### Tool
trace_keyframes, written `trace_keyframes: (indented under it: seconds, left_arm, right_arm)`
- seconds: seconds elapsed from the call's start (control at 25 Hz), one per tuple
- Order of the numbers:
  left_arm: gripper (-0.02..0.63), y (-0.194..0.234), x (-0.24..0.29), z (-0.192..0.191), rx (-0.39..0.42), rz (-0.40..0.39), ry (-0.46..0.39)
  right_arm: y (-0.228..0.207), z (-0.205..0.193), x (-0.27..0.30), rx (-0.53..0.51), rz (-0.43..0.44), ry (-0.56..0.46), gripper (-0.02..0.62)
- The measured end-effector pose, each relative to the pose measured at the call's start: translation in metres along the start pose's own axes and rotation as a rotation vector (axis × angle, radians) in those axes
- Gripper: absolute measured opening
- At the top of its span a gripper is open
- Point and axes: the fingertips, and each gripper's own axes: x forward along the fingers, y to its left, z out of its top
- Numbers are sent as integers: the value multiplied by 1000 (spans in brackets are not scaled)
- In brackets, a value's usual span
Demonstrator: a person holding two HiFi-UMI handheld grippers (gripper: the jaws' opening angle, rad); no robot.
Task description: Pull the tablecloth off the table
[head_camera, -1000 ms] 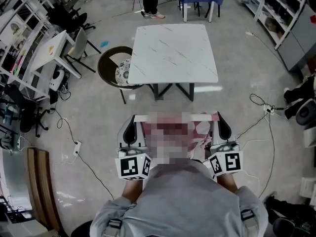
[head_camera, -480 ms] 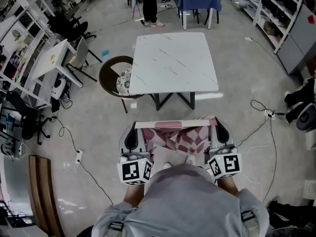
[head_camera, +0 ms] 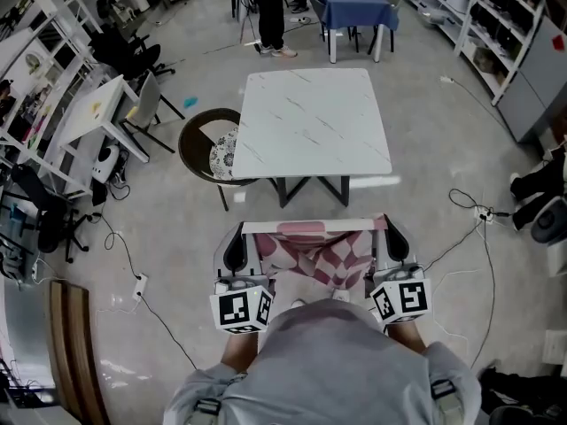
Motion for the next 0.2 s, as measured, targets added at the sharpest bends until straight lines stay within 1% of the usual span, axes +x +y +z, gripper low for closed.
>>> trace_keyframes:
  seconds: [0.2]
  left_arm:
    - [8,0,5,-7,0,-1,-3]
  right_arm:
    - [-4,-5,3,-2,-1,2,8]
